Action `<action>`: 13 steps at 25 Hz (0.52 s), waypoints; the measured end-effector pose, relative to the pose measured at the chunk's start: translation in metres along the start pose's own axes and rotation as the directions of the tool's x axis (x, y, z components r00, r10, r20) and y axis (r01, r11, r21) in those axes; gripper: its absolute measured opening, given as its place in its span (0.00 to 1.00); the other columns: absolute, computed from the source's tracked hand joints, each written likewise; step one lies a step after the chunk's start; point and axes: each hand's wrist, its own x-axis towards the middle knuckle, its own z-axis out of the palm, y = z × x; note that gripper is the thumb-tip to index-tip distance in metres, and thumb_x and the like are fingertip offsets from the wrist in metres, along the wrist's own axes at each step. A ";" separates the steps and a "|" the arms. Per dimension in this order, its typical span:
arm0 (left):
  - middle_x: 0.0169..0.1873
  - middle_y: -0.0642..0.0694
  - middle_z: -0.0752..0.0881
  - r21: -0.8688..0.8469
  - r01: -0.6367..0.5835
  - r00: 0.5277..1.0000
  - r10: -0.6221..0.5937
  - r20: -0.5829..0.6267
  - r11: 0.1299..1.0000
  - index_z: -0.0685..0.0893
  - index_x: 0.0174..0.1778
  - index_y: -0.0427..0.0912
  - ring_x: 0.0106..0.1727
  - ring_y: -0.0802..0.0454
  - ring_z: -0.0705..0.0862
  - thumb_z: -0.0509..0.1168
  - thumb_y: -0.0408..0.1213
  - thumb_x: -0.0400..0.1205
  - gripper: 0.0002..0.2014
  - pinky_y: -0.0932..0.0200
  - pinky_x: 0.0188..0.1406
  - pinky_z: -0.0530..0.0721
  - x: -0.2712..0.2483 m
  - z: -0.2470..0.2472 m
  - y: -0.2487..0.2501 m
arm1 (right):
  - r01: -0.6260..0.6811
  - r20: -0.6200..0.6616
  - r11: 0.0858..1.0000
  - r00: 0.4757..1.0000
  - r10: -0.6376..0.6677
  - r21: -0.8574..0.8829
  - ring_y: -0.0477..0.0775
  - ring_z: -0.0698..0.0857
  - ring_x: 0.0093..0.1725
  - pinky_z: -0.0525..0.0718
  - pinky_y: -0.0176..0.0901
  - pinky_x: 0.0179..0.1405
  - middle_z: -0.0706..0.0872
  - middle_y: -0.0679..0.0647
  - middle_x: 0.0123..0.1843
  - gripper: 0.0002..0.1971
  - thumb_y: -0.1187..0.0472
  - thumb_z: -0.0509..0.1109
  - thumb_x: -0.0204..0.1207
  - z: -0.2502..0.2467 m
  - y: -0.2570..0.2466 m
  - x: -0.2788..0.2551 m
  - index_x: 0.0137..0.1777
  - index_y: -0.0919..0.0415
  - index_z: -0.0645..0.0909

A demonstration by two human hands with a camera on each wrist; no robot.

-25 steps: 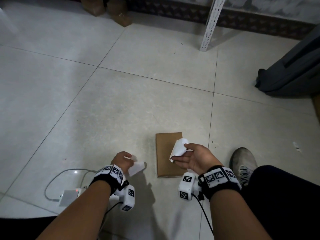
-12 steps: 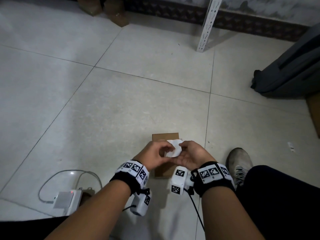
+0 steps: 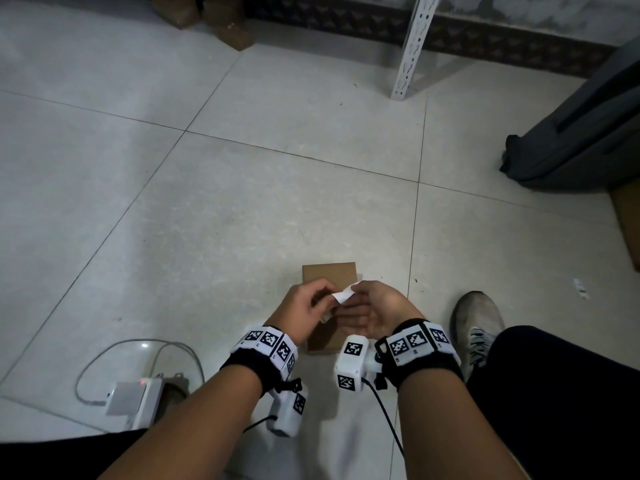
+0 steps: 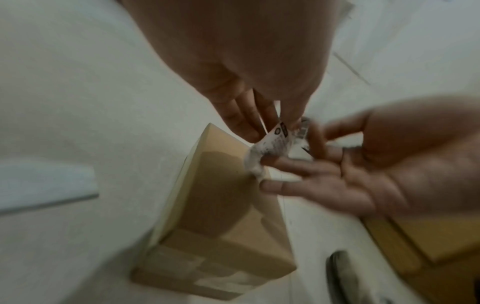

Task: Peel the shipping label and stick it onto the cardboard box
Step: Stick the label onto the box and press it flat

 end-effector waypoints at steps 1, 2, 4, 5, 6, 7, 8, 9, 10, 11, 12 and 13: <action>0.43 0.53 0.91 -0.030 0.030 0.999 -0.031 -0.039 0.999 0.87 0.49 0.51 0.47 0.56 0.89 0.67 0.33 0.83 0.08 0.62 0.50 0.86 0.001 0.000 0.001 | 0.004 -0.004 1.000 1.000 -0.004 -0.023 0.68 0.88 0.61 0.83 0.59 0.67 0.92 0.68 0.54 0.17 0.54 0.63 0.82 0.000 0.000 0.000 0.49 0.69 0.85; 0.43 0.51 0.91 -0.063 0.051 0.996 -0.055 -0.068 0.997 0.87 0.48 0.49 0.46 0.54 0.89 0.66 0.32 0.83 0.08 0.61 0.48 0.86 0.003 0.001 0.001 | 0.008 -0.007 1.000 1.000 -0.008 -0.028 0.68 0.88 0.62 0.83 0.59 0.69 0.93 0.67 0.54 0.18 0.52 0.64 0.80 0.001 0.000 -0.001 0.51 0.68 0.87; 0.41 0.47 0.92 -0.095 0.111 0.980 -0.125 -0.153 0.989 0.87 0.45 0.45 0.44 0.50 0.90 0.66 0.29 0.83 0.07 0.58 0.45 0.87 0.008 0.003 -0.005 | 0.003 0.015 1.000 1.000 -0.003 0.013 0.71 0.88 0.62 0.83 0.61 0.69 0.92 0.70 0.55 0.26 0.47 0.66 0.77 -0.001 0.001 -0.002 0.57 0.71 0.88; 0.40 0.45 0.92 -0.123 0.165 0.960 -0.188 -0.208 0.979 0.88 0.42 0.45 0.42 0.48 0.90 0.67 0.30 0.82 0.07 0.55 0.45 0.88 0.011 0.003 -0.010 | 0.001 0.028 0.999 1.000 -0.003 0.046 0.72 0.88 0.63 0.82 0.62 0.69 0.91 0.72 0.57 0.29 0.44 0.65 0.76 -0.002 0.001 -0.003 0.58 0.72 0.88; 0.39 0.43 0.92 -0.190 0.226 0.928 -0.270 -0.255 0.955 0.88 0.38 0.47 0.42 0.45 0.90 0.68 0.32 0.81 0.08 0.51 0.46 0.90 0.013 0.002 -0.017 | 0.012 0.031 0.998 0.999 -0.014 0.065 0.72 0.87 0.63 0.81 0.63 0.71 0.90 0.71 0.58 0.31 0.42 0.65 0.75 -0.002 0.001 -0.004 0.58 0.72 0.88; 0.39 0.40 0.93 -0.287 0.283 0.892 -0.361 -0.271 0.915 0.89 0.34 0.46 0.41 0.40 0.91 0.69 0.35 0.81 0.09 0.44 0.47 0.91 0.015 0.001 -0.023 | 0.045 0.002 0.997 0.999 -0.045 0.064 0.70 0.87 0.62 0.80 0.62 0.71 0.90 0.69 0.57 0.28 0.43 0.65 0.74 -0.002 0.000 -0.003 0.57 0.69 0.89; 0.39 0.37 0.93 -0.379 0.323 0.864 -0.433 -0.256 0.867 0.89 0.32 0.45 0.41 0.39 0.91 0.69 0.38 0.81 0.11 0.39 0.49 0.91 0.016 0.000 -0.028 | 0.095 -0.045 0.995 0.995 -0.094 0.033 0.66 0.86 0.60 0.80 0.60 0.70 0.90 0.65 0.55 0.22 0.46 0.67 0.74 0.000 -0.001 -0.002 0.54 0.65 0.89; 0.38 0.36 0.92 -0.434 0.347 0.848 -0.476 -0.233 0.831 0.89 0.32 0.42 0.39 0.40 0.90 0.70 0.38 0.81 0.12 0.38 0.49 0.91 0.016 -0.001 -0.028 | 0.156 -0.091 0.988 0.983 -0.156 -0.012 0.64 0.86 0.58 0.81 0.59 0.64 0.90 0.62 0.54 0.15 0.51 0.70 0.73 0.002 0.000 -0.001 0.51 0.61 0.89; 0.35 0.37 0.91 -0.462 0.350 0.846 -0.487 -0.218 0.815 0.89 0.32 0.40 0.36 0.43 0.87 0.70 0.37 0.82 0.13 0.43 0.45 0.89 0.017 -0.001 -0.027 | 0.217 -0.119 0.974 0.967 -0.223 -0.064 0.62 0.87 0.57 0.84 0.57 0.59 0.90 0.61 0.54 0.10 0.55 0.71 0.74 0.006 0.001 0.000 0.50 0.59 0.88; 0.31 0.40 0.88 -0.465 0.345 0.852 -0.480 -0.208 0.815 0.88 0.33 0.35 0.32 0.47 0.83 0.69 0.36 0.83 0.13 0.49 0.40 0.85 0.017 -0.001 -0.023 | 0.272 -0.116 0.959 0.953 -0.280 -0.085 0.61 0.88 0.54 0.86 0.53 0.52 0.90 0.61 0.53 0.06 0.59 0.72 0.76 0.011 0.003 0.001 0.49 0.59 0.88; 0.27 0.43 0.85 -0.458 0.334 0.864 -0.461 -0.200 0.824 0.86 0.34 0.31 0.29 0.50 0.79 0.69 0.36 0.83 0.14 0.55 0.35 0.81 0.016 0.000 -0.019 | 0.317 -0.105 0.945 0.940 -0.324 -0.074 0.59 0.89 0.48 0.88 0.48 0.45 0.90 0.62 0.50 0.02 0.63 0.72 0.78 0.015 0.006 0.001 0.46 0.60 0.86; 0.25 0.45 0.82 -0.448 0.324 0.875 -0.444 -0.193 0.833 0.86 0.36 0.28 0.27 0.51 0.77 0.68 0.35 0.84 0.14 0.58 0.33 0.78 0.016 0.001 -0.016 | 0.359 -0.105 0.931 0.926 -0.364 -0.061 0.55 0.90 0.40 0.88 0.43 0.36 0.89 0.62 0.45 0.04 0.66 0.72 0.79 0.018 0.008 0.000 0.43 0.62 0.85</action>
